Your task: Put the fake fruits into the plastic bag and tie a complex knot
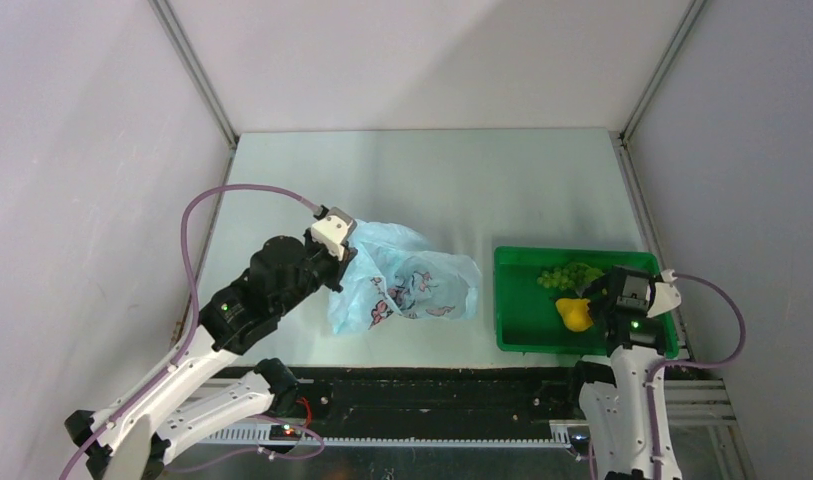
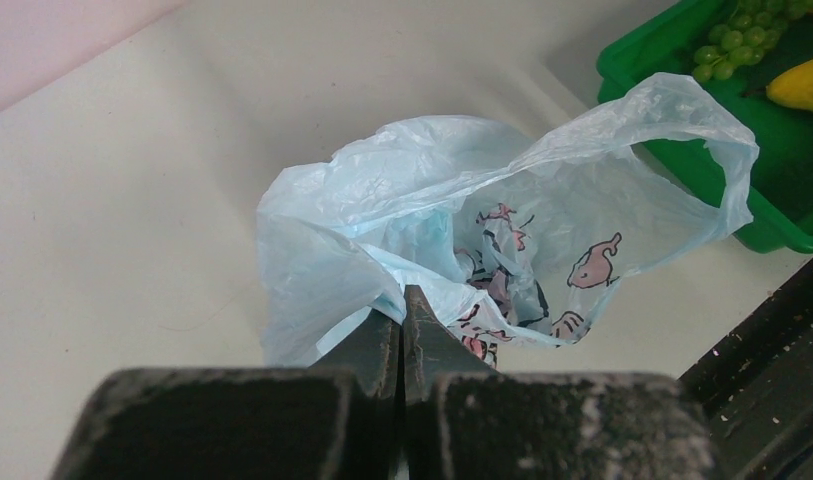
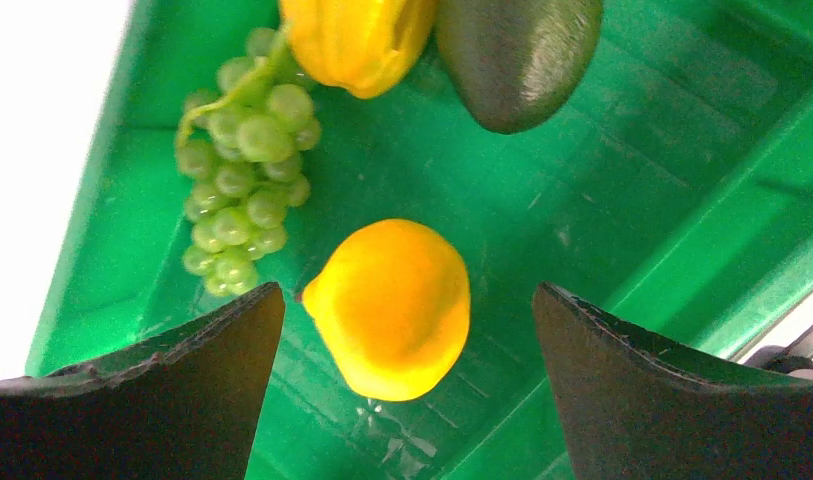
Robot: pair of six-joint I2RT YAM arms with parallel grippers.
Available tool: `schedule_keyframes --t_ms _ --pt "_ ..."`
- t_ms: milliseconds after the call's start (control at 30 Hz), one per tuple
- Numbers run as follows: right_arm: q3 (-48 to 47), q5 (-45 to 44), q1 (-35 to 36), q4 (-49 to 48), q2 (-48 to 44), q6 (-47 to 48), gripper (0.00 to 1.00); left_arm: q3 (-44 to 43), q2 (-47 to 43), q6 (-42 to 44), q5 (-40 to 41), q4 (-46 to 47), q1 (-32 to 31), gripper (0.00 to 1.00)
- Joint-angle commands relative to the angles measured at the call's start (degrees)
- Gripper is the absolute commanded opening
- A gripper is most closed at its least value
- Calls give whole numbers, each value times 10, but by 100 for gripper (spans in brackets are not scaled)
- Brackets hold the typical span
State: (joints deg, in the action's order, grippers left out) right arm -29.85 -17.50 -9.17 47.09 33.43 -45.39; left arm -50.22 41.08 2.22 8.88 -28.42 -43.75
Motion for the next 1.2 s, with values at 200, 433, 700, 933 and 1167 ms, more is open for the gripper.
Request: schedule_keyframes --t_ms 200,433,700,933,1167 --pt "52 101 2 -147 89 20 99 7 -2 -13 -19 19 3 0" --pt "52 87 65 -177 173 -1 99 7 4 -14 -21 18 2 0" --pt "52 47 66 -155 141 -10 97 8 7 -15 -27 19 3 0" --pt "55 33 50 -146 113 7 85 7 6 -16 -30 19 3 0" --pt "63 53 47 -155 119 20 81 8 6 -17 -32 20 3 0"
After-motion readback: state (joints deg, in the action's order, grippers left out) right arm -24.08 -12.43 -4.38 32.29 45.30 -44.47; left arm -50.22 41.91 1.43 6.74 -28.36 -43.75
